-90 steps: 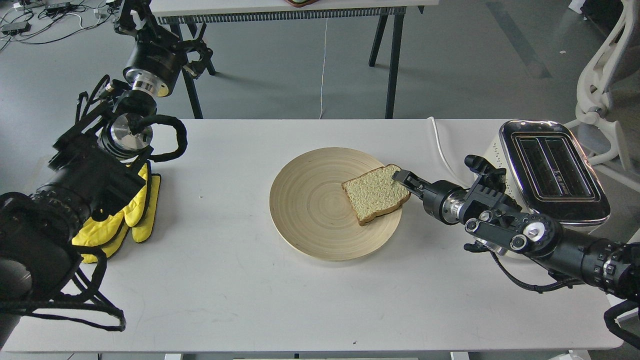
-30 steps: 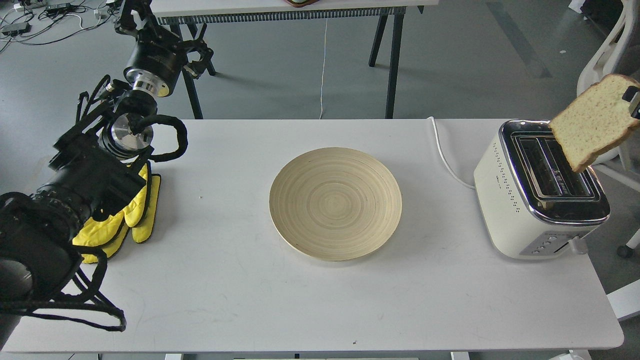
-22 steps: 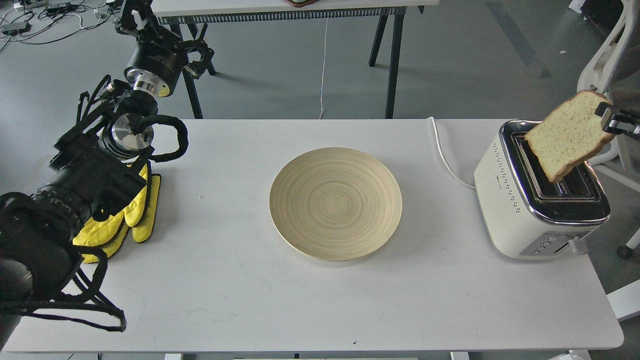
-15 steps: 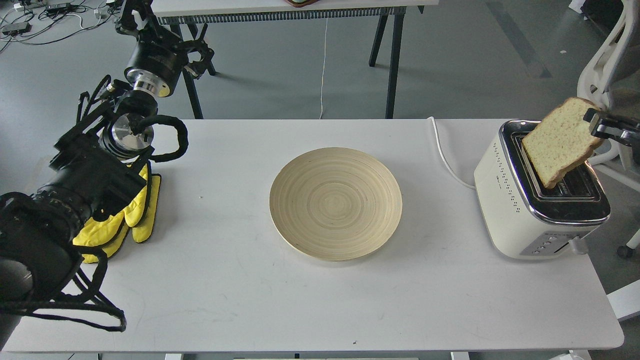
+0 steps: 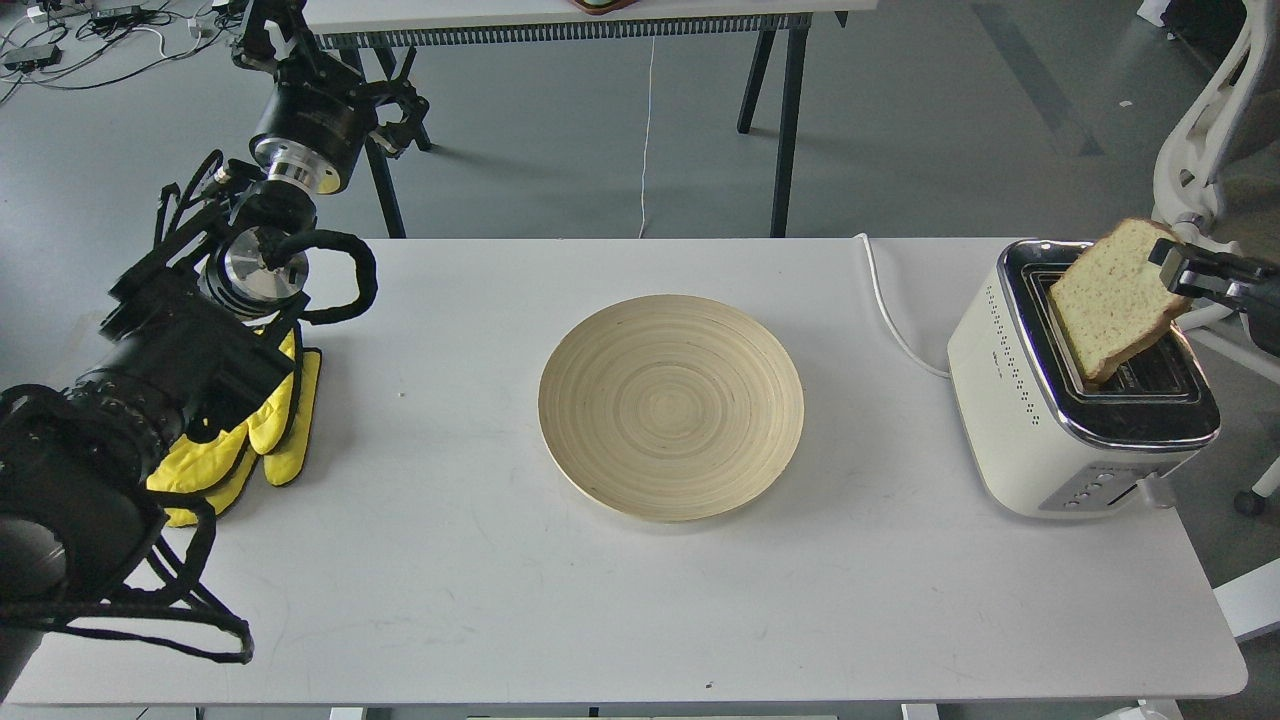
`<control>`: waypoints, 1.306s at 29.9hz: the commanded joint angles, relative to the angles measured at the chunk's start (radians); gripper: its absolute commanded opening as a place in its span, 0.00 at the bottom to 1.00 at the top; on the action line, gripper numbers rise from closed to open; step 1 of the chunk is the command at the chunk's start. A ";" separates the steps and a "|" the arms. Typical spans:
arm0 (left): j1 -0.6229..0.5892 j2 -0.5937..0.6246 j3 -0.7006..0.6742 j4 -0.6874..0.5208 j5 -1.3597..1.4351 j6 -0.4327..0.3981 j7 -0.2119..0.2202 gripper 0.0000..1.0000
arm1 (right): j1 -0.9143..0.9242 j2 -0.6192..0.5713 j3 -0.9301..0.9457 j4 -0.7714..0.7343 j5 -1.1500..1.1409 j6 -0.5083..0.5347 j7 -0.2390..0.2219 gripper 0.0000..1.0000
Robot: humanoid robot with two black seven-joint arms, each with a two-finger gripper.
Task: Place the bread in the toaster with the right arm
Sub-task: 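Lower the bread slice into the toaster slot with the right gripper, then release the bread and raise the right gripper away from the toaster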
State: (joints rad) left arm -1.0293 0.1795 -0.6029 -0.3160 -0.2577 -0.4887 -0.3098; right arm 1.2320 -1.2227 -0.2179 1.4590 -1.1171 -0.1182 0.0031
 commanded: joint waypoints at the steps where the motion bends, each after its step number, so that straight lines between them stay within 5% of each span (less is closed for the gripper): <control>1: 0.000 0.000 0.000 0.000 0.000 0.000 0.000 1.00 | 0.001 0.000 0.063 -0.002 0.002 0.002 0.003 0.95; 7: 0.000 0.000 0.000 0.000 0.000 0.000 0.000 1.00 | 0.000 0.029 0.193 -0.038 0.123 -0.001 0.017 0.98; 16: 0.000 0.009 0.000 0.000 -0.002 0.000 0.000 1.00 | 0.000 0.216 0.376 -0.184 0.678 0.022 0.098 1.00; 21: 0.000 0.006 0.000 0.002 -0.002 0.000 0.001 1.00 | -0.016 0.324 0.422 -0.328 0.963 0.188 0.268 1.00; 24: 0.000 0.008 0.000 0.000 -0.002 0.000 0.000 1.00 | -0.022 0.438 0.423 -0.492 1.136 0.322 0.316 1.00; 30: 0.000 0.008 0.000 0.002 -0.002 0.000 0.000 1.00 | -0.110 0.580 0.560 -0.663 1.405 0.414 0.310 1.00; 39: 0.000 0.008 0.000 0.002 -0.002 0.000 0.000 1.00 | -0.333 0.719 0.892 -0.687 1.416 0.419 0.278 1.00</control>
State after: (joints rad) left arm -1.0290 0.1882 -0.6029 -0.3135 -0.2593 -0.4887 -0.3099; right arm 0.9552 -0.5450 0.5835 0.7744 0.2988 0.3008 0.2904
